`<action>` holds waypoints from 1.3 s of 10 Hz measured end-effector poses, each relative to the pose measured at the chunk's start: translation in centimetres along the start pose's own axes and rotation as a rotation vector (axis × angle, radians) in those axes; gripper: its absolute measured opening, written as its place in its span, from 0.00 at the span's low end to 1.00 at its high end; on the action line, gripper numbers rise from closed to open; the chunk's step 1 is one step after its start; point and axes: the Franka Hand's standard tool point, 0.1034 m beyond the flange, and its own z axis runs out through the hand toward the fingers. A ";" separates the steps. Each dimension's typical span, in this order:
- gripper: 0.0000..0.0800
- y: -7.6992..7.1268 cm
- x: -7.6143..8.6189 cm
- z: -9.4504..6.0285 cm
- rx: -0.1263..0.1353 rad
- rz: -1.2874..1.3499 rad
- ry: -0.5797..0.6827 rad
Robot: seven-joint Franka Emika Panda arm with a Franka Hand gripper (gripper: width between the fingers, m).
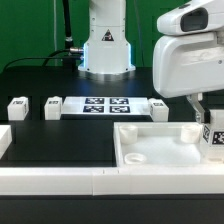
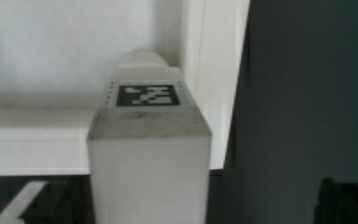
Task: Assemble square table
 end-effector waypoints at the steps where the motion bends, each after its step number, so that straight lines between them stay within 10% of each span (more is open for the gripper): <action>1: 0.81 0.6 0.0 0.1 -0.001 -0.010 -0.002; 6: 0.36 2.3 -1.1 1.0 -0.003 -0.022 -0.026; 13: 0.36 2.0 -1.2 1.1 -0.001 0.190 -0.027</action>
Offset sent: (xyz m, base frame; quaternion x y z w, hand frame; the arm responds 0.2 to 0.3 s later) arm -0.0198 -0.0129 -0.0141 0.0210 -0.0060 0.0034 0.9998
